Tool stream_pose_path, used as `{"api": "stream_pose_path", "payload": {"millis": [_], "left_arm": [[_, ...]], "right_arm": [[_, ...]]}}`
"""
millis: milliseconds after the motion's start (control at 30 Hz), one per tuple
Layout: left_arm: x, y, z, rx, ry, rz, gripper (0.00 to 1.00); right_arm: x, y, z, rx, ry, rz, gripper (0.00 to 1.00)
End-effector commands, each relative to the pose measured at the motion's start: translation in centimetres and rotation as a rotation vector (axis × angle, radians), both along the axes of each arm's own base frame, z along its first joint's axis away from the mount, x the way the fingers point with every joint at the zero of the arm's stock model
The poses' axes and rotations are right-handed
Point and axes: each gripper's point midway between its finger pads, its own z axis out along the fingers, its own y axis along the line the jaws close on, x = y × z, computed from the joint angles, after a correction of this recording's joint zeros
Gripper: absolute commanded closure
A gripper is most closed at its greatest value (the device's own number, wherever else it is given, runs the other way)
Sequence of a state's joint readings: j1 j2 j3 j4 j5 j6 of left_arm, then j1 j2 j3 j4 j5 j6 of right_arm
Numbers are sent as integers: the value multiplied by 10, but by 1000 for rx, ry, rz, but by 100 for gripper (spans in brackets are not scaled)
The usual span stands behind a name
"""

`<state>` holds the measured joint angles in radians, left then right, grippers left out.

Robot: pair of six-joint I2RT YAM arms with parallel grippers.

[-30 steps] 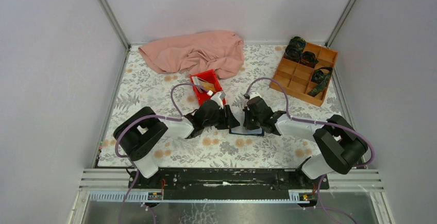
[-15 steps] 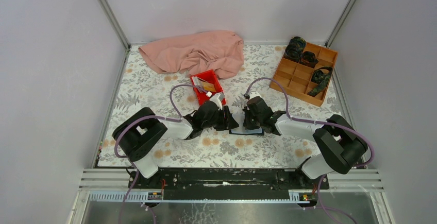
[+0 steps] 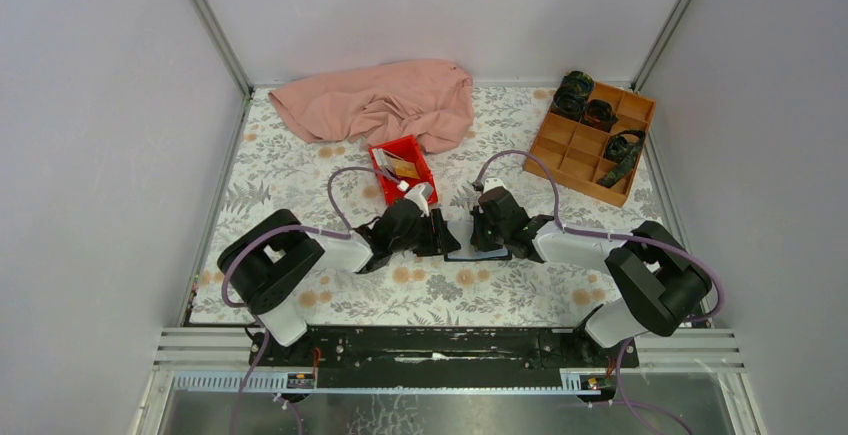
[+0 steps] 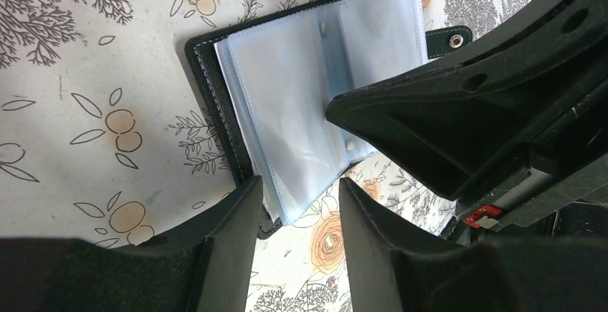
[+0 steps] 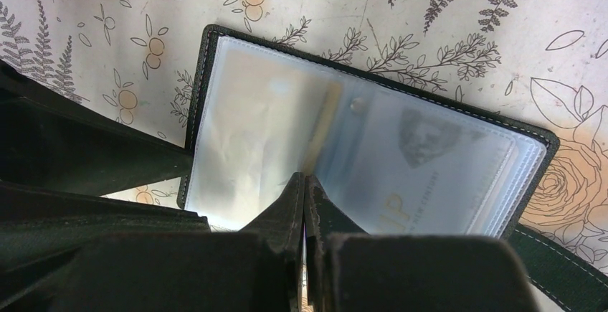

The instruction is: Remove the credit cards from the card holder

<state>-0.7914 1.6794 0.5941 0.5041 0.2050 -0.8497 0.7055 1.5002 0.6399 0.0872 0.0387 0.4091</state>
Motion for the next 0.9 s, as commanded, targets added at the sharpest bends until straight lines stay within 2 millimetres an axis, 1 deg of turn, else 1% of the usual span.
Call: {"api": "stream_pose_path", "payload": {"millis": [0, 133, 367, 567, 733, 833, 867], "left_arm": [[3, -5, 10, -37, -41, -5, 49], [3, -12, 12, -57, -36, -18, 49], [3, -29, 31, -116, -50, -54, 49], [4, -40, 30, -140, -39, -74, 49], [2, -44, 30, -155, -33, -77, 49], [3, -45, 32, -159, -37, -76, 54], [4, -46, 34, -161, -38, -76, 57]], "right_arm": [[-5, -2, -9, -15, 25, 1, 100], [-5, -2, -9, -16, 26, 1, 100], [-5, 0, -8, -7, 29, 10, 100], [-7, -2, -7, -7, 26, 8, 100], [-7, -2, -8, -7, 27, 8, 100], [-7, -2, -5, 0, 20, 10, 100], [-7, -2, -4, 1, 19, 8, 100]]}}
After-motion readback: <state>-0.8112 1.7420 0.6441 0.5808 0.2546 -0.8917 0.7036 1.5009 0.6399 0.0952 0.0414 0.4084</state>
